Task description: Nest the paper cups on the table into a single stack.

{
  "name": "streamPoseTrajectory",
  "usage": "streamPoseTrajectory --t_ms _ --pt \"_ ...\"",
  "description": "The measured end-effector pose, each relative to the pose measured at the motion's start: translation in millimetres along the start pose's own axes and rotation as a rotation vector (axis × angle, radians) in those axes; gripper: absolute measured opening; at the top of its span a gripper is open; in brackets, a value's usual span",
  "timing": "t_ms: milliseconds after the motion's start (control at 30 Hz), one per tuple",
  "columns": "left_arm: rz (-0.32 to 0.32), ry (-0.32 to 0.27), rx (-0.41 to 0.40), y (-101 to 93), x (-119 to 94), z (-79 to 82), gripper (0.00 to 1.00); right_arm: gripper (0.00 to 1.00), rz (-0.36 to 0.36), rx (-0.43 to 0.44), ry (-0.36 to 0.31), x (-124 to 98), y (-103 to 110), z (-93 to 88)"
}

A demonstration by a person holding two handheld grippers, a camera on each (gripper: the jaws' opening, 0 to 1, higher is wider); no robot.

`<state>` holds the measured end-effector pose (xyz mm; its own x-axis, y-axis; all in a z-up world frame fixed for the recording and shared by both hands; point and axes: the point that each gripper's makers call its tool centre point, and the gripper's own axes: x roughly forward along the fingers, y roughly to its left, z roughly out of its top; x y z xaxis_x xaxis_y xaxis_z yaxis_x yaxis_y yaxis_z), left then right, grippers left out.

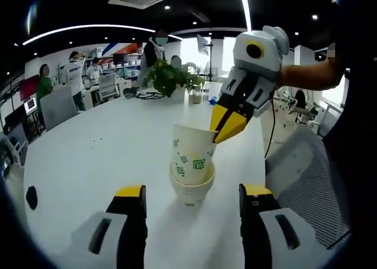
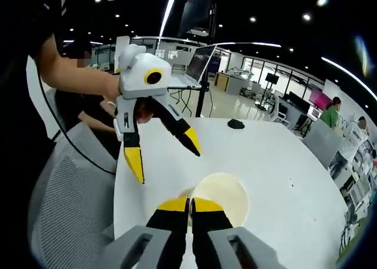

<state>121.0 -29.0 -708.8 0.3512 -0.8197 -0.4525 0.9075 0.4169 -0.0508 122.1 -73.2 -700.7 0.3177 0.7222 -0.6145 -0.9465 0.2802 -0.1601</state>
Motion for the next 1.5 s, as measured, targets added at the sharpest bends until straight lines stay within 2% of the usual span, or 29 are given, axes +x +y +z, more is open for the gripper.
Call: streamPoseTrajectory --t_ms 200,767,967,1100,1200,1367,1500 --pt "0.0 0.006 0.0 -2.7 -2 -2.0 0.62 0.0 0.031 -0.02 0.027 12 9 -5.4" --pt "0.02 0.02 -0.006 0.4 -9 -13.2 0.62 0.0 0.084 0.009 0.057 43 20 -22.7" --pt "0.022 0.033 -0.004 -4.0 -7 -18.0 0.62 0.0 0.084 0.069 0.024 46 18 -20.2" --pt "0.027 0.028 -0.009 -5.1 -6 -17.1 0.62 0.0 0.077 0.059 0.027 46 19 -20.4" --pt "0.03 0.026 -0.011 -4.4 -6 -17.5 0.62 0.07 0.06 0.055 0.008 44 18 -16.3" --pt "0.033 0.032 -0.005 -4.6 -3 -19.1 0.63 0.1 0.035 0.057 -0.021 37 13 -9.8" --pt "0.035 0.037 0.001 -4.2 0 -20.5 0.64 0.15 -0.018 0.083 -0.07 28 3 -2.3"
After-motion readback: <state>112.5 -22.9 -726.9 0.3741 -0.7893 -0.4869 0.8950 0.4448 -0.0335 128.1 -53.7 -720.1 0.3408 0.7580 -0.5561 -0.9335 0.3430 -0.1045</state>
